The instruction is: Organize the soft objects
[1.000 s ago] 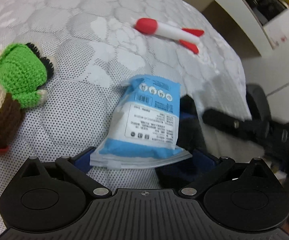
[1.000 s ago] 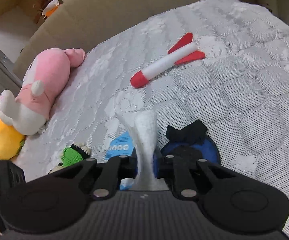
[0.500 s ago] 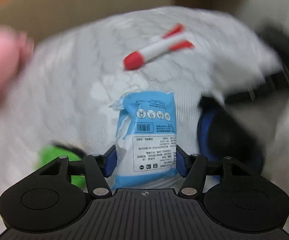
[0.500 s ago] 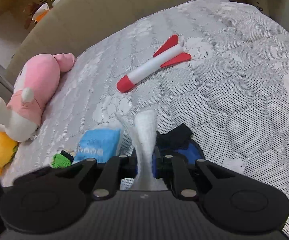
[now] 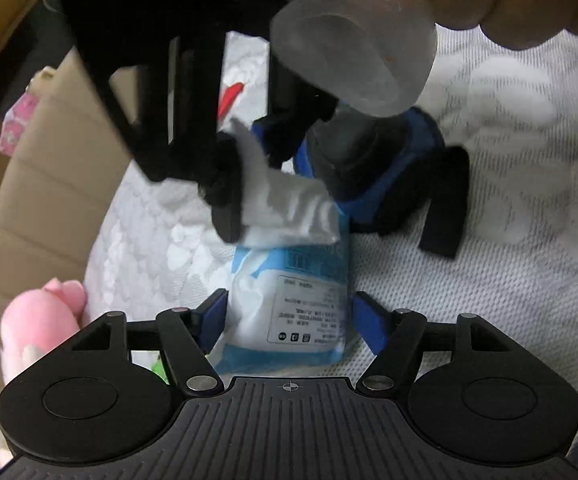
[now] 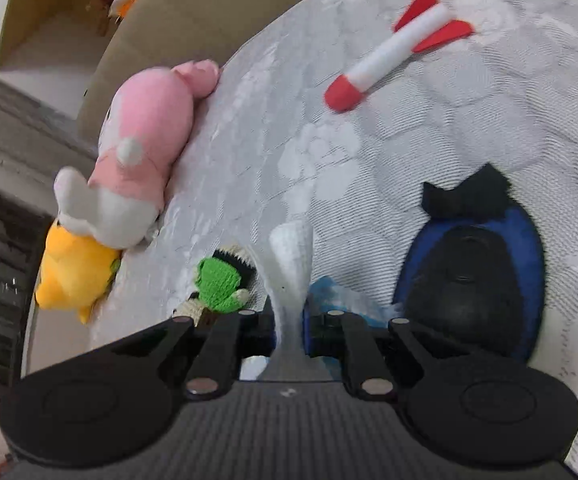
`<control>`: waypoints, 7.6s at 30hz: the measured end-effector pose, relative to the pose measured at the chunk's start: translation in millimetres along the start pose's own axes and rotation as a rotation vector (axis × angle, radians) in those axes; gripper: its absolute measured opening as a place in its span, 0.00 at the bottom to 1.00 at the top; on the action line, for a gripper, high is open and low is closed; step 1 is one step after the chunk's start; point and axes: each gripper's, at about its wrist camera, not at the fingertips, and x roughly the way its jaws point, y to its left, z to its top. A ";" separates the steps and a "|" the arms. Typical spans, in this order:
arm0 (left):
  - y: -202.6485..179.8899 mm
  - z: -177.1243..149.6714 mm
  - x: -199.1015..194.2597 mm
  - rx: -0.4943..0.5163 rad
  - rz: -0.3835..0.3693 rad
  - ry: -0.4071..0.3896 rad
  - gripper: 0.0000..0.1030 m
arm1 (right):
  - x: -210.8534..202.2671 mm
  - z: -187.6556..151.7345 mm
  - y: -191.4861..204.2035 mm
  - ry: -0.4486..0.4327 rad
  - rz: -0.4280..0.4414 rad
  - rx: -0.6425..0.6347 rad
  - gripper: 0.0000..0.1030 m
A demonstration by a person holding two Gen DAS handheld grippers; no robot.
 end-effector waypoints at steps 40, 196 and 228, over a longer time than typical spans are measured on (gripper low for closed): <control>96.9 -17.3 -10.2 -0.469 -0.256 0.028 0.99 | -56.1 -6.7 6.1 -0.221 -0.078 -0.023 0.17; 68.5 -22.8 -0.9 -0.594 -0.306 0.011 0.57 | 2.2 -12.3 -14.5 0.043 -0.170 -0.030 0.16; 167.9 -94.5 41.8 -0.856 -0.054 0.272 0.99 | -21.5 -9.0 -12.8 -0.018 -0.105 0.008 0.16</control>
